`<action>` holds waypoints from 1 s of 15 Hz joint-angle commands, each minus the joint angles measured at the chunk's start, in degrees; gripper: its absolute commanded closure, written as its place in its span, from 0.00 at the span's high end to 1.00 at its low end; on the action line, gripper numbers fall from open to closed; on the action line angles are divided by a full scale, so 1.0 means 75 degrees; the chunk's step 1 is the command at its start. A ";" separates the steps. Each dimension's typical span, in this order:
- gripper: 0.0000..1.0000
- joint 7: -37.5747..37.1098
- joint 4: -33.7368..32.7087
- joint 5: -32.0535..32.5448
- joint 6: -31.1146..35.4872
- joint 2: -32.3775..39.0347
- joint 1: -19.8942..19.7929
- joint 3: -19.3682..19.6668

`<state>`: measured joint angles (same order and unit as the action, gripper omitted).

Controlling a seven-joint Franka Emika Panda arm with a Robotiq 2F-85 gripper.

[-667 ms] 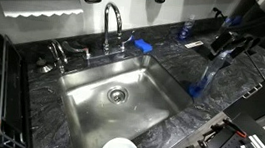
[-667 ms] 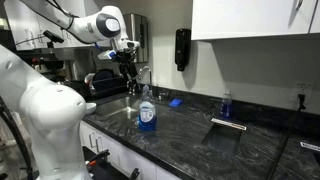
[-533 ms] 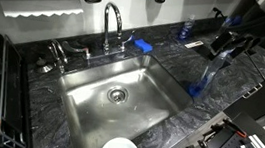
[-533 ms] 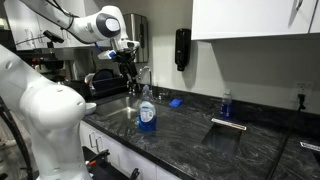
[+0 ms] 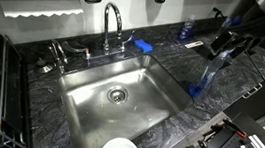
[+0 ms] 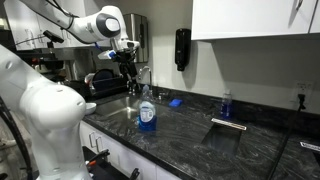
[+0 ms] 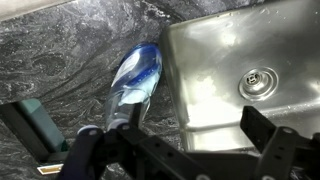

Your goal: Move the bottle of blue liquid forward

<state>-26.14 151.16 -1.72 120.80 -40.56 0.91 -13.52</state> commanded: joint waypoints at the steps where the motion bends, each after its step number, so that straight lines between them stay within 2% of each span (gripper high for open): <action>1: 1.00 -0.1327 0.0155 0.0088 0.0140 -0.0202 -0.0232 -0.0599; 5: 1.00 -0.3699 0.0317 0.0364 0.0036 -0.0522 -0.0164 -0.1517; 8: 1.00 -0.5353 0.0480 0.1078 -0.0083 -0.0643 -0.0240 -0.2153; 11: 1.00 -0.6571 0.0696 0.1748 -0.0173 -0.0570 -0.0253 -0.2355; 15: 1.00 -0.7451 0.1072 0.2555 0.0133 -0.0271 -0.0325 -0.2164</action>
<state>-78.61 157.46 13.97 120.18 -44.25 0.02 -30.33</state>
